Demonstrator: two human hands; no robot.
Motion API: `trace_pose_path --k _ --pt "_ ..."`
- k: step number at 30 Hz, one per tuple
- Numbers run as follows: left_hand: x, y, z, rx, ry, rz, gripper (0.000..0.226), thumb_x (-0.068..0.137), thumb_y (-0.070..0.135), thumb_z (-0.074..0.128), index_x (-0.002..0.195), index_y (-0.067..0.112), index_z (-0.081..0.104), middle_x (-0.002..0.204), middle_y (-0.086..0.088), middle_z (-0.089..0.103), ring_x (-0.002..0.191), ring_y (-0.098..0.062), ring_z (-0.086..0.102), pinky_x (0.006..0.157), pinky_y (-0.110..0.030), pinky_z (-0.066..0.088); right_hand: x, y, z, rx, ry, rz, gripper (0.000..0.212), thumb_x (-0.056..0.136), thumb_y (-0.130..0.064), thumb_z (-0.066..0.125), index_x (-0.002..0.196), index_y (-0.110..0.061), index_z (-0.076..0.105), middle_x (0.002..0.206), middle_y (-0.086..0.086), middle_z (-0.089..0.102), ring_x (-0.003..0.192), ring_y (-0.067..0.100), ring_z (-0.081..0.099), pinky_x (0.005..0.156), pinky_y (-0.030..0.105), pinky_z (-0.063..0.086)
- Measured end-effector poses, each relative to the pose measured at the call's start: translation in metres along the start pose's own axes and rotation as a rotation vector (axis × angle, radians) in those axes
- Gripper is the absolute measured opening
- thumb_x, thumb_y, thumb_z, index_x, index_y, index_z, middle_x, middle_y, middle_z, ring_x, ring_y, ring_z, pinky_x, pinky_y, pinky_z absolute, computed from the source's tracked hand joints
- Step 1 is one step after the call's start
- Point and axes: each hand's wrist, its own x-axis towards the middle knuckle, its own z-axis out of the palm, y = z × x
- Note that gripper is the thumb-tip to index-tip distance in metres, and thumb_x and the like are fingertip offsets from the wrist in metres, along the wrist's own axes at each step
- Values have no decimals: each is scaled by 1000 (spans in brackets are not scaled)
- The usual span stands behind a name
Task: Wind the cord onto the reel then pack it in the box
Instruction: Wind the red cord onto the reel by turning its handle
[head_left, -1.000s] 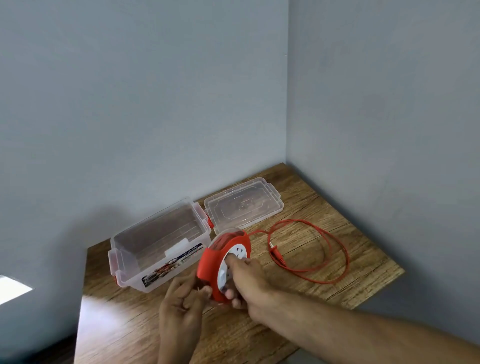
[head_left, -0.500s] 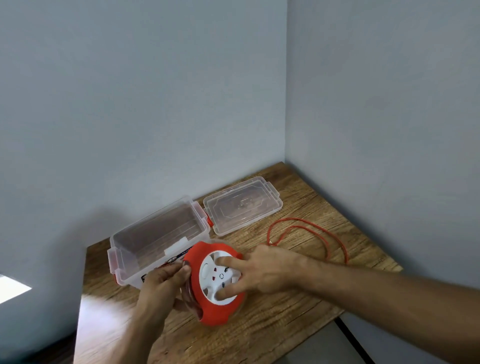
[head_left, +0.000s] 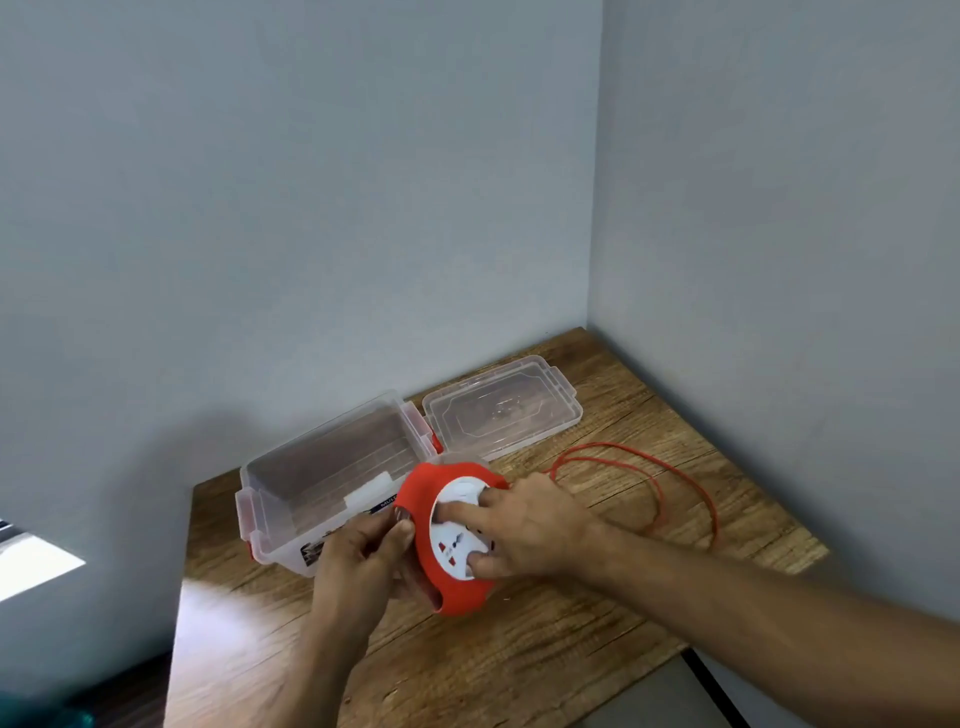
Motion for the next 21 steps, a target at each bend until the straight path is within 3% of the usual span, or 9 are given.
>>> trace_pose_path --k 2,4,8,10,13,16,17,19,21 --pt "3 -1 -2 -36 17 39 35 100 10 61 84 34 81 95 -14 79 69 -20 79 49 -28 62 4 -17 8 143 85 296 70 80 -68 51 138 -33 37 99 10 75 81 34 72 62 35 53" --pt "5 -2 1 -64 28 65 31 99 7 62 88 29 81 102 -18 75 74 -23 79 54 -33 64 12 -29 12 481 147 680 75 71 -74 51 134 -35 41 101 5 75 89 30 71 71 35 53" --pt "8 -1 14 -47 73 79 23 99 10 63 102 28 77 109 -12 75 90 -25 78 66 -27 64 38 -30 7 1091 207 1151 67 76 -61 67 132 -27 50 107 -6 64 89 16 64 72 31 58" --pt "12 6 17 -48 33 61 17 96 23 66 107 34 74 110 -5 77 98 -20 75 75 -32 64 45 -27 3 1144 232 1184 64 78 -55 68 133 -28 48 115 -2 64 91 17 63 72 32 60" --pt "26 27 19 144 6 143 9 82 52 71 88 45 70 86 9 80 79 -10 77 75 -39 65 51 -19 0 1181 278 1197 61 85 -54 65 136 -27 44 108 0 69 66 12 68 42 21 49" --pt "47 47 19 341 94 189 15 91 38 73 79 28 73 66 12 72 55 -16 75 61 -45 67 52 -16 -9 1274 213 1139 57 93 -55 56 134 -19 45 77 5 75 44 15 67 36 24 49" --pt "53 52 18 337 108 160 18 92 35 73 85 18 78 64 11 72 49 -16 74 54 -43 67 49 -14 -12 1183 186 1072 54 95 -55 54 130 -14 50 77 6 76 49 19 71 40 29 55" --pt "63 57 13 317 113 112 23 93 32 72 94 11 80 63 9 73 46 -17 73 45 -39 64 39 -4 -17 687 161 877 49 96 -51 53 124 -12 59 96 9 76 76 26 74 63 39 62" --pt "71 60 8 254 120 76 21 94 32 70 97 13 80 59 11 74 44 -16 73 38 -32 60 27 9 -19 258 150 580 44 98 -40 56 136 -21 49 123 12 66 92 34 70 75 44 59"
